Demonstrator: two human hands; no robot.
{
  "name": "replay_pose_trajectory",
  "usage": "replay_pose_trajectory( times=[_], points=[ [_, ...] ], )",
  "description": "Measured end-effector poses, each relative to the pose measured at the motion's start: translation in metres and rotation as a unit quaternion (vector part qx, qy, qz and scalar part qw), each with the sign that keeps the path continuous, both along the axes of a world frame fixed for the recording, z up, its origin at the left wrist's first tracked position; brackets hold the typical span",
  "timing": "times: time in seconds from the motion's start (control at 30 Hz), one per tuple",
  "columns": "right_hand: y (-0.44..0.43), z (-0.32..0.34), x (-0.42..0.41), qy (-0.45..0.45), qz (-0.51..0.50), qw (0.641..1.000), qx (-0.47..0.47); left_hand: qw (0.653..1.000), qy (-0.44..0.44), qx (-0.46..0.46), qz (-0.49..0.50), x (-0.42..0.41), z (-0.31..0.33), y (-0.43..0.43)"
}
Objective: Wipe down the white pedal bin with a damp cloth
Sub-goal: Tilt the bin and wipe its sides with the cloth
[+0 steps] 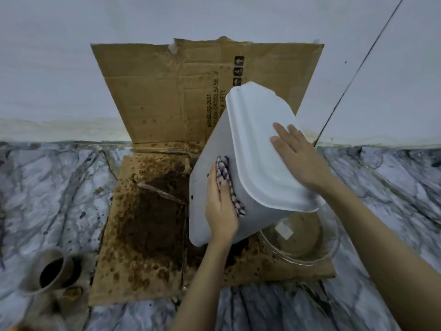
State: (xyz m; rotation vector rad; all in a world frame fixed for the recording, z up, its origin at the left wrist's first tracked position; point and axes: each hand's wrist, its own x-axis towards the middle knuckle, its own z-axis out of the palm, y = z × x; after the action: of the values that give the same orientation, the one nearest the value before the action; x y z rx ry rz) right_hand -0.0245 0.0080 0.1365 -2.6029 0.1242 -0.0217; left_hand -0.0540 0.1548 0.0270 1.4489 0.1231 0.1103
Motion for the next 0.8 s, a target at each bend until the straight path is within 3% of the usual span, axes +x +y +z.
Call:
replay_pose_trajectory(
  times=[0.23,0.4,0.5,0.7,0.8],
  points=[
    [-0.006,0.001,-0.005,-0.001,-0.014,0.999,0.043,0.993,-0.105,0.037,0.034,-0.012,0.021,-0.025],
    [-0.008,0.001,-0.004,0.004,-0.018,0.999,0.049,0.98,-0.154,0.075,0.096,-0.008,-0.003,-0.028],
    [-0.012,0.003,-0.006,0.004,-0.027,0.998,0.063,0.987,-0.095,0.074,0.103,-0.005,-0.034,-0.021],
    [-0.01,0.006,-0.008,0.009,-0.028,0.998,0.062,0.986,0.122,-0.011,0.11,0.006,-0.086,0.011],
    [-0.001,0.007,-0.005,0.007,-0.02,0.999,0.043,0.979,0.168,-0.051,0.107,0.012,-0.098,0.024]
  ],
)
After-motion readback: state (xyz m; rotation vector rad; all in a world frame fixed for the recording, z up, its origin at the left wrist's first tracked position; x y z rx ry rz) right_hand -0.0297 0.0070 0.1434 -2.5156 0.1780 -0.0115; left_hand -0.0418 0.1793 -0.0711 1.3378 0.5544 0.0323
